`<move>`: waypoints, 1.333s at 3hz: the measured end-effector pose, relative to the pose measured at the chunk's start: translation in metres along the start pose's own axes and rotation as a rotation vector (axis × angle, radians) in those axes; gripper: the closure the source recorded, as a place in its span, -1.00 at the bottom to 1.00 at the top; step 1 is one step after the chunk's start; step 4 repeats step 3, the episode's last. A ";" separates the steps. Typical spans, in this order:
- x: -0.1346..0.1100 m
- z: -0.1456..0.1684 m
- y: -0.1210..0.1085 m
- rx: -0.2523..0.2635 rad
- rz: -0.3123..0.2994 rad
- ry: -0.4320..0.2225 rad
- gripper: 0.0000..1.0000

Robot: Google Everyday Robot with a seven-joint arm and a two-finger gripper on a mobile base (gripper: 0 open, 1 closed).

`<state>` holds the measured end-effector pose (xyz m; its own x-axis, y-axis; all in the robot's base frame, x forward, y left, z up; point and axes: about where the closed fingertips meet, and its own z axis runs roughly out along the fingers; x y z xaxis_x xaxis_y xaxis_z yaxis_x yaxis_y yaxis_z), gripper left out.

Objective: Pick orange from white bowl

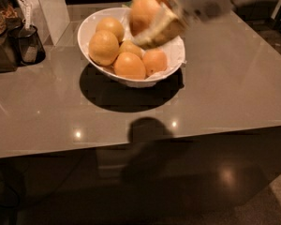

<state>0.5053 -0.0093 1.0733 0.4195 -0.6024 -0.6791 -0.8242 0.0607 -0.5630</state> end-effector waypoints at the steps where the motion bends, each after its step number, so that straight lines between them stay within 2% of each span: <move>1: 0.034 -0.023 0.033 0.053 0.109 0.036 1.00; 2: 0.056 -0.039 0.055 0.097 0.182 0.068 1.00; 4: 0.059 -0.040 0.058 0.098 0.190 0.073 1.00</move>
Offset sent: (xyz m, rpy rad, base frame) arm -0.0516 -0.0967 -0.0800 0.0864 0.1424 -0.2951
